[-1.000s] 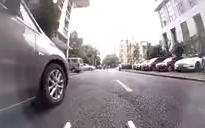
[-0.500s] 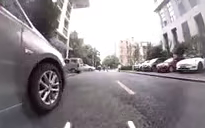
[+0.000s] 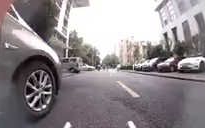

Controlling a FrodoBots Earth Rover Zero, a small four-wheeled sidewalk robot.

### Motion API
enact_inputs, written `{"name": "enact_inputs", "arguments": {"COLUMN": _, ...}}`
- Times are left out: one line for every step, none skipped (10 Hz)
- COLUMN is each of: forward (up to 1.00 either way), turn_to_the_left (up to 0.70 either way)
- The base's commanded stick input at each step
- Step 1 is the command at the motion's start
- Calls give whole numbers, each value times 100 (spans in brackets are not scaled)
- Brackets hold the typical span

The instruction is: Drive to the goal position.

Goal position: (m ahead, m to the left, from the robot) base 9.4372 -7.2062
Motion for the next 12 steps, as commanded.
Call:
{"name": "enact_inputs", "arguments": {"forward": 45, "turn_to_the_left": 0}}
{"name": "enact_inputs", "arguments": {"forward": 45, "turn_to_the_left": 0}}
{"name": "enact_inputs", "arguments": {"forward": 45, "turn_to_the_left": 0}}
{"name": "enact_inputs", "arguments": {"forward": 45, "turn_to_the_left": 0}}
{"name": "enact_inputs", "arguments": {"forward": 45, "turn_to_the_left": 0}}
{"name": "enact_inputs", "arguments": {"forward": 45, "turn_to_the_left": 0}}
{"name": "enact_inputs", "arguments": {"forward": 45, "turn_to_the_left": 0}}
{"name": "enact_inputs", "arguments": {"forward": 45, "turn_to_the_left": 0}}
{"name": "enact_inputs", "arguments": {"forward": 45, "turn_to_the_left": 0}}
{"name": "enact_inputs", "arguments": {"forward": 45, "turn_to_the_left": 0}}
{"name": "enact_inputs", "arguments": {"forward": 45, "turn_to_the_left": 0}}
{"name": "enact_inputs", "arguments": {"forward": 45, "turn_to_the_left": 0}}
